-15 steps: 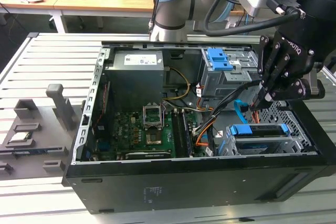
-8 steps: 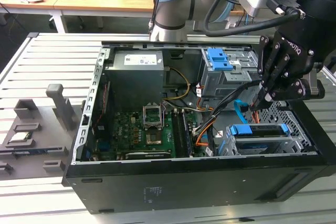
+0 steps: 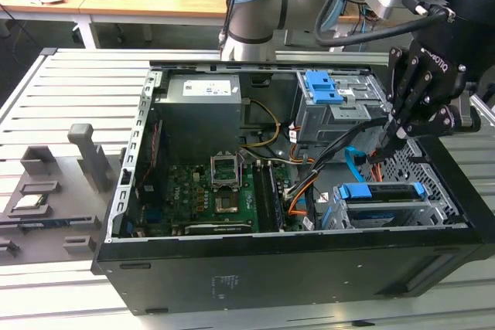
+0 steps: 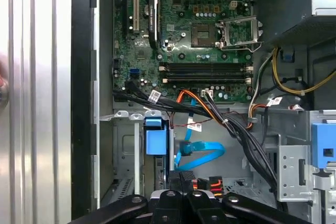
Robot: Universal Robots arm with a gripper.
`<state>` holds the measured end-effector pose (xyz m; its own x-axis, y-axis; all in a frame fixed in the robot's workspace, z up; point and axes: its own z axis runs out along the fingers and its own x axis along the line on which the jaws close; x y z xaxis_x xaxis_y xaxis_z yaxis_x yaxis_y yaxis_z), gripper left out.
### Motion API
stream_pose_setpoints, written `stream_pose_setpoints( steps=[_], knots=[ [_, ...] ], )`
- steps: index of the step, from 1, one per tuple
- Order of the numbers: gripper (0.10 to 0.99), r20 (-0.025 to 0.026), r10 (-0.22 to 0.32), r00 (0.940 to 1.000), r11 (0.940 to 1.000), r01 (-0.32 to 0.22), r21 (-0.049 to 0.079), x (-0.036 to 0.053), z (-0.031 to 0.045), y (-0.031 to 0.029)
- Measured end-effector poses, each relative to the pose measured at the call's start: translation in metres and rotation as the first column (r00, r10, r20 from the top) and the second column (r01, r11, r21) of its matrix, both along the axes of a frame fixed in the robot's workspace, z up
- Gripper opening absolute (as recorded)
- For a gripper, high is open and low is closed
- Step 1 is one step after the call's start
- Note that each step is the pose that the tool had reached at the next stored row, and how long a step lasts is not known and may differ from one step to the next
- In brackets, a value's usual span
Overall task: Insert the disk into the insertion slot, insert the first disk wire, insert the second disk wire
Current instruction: 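Insert the first disk wire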
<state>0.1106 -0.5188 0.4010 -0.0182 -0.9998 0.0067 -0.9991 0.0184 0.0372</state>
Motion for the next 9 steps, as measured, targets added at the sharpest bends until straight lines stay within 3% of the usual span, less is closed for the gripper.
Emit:
stream_pose_setpoints(
  steps=[1, 2, 5, 9],
  knots=[
    [0.106, 0.0000, 0.000, 1.0000, 1.0000, 0.000, -0.001, 0.0016, -0.0013, 0.0087],
    [0.106, 0.0000, 0.000, 1.0000, 1.0000, 0.000, -0.001, 0.0021, -0.0031, 0.0112],
    [0.106, -0.0001, 0.000, 1.0000, 1.0000, 0.000, -0.001, 0.0026, -0.0103, 0.0138],
    [0.106, -0.0003, 0.000, 1.0000, 1.0000, 0.000, -0.004, 0.0104, -0.0193, 0.0178]
  ],
)
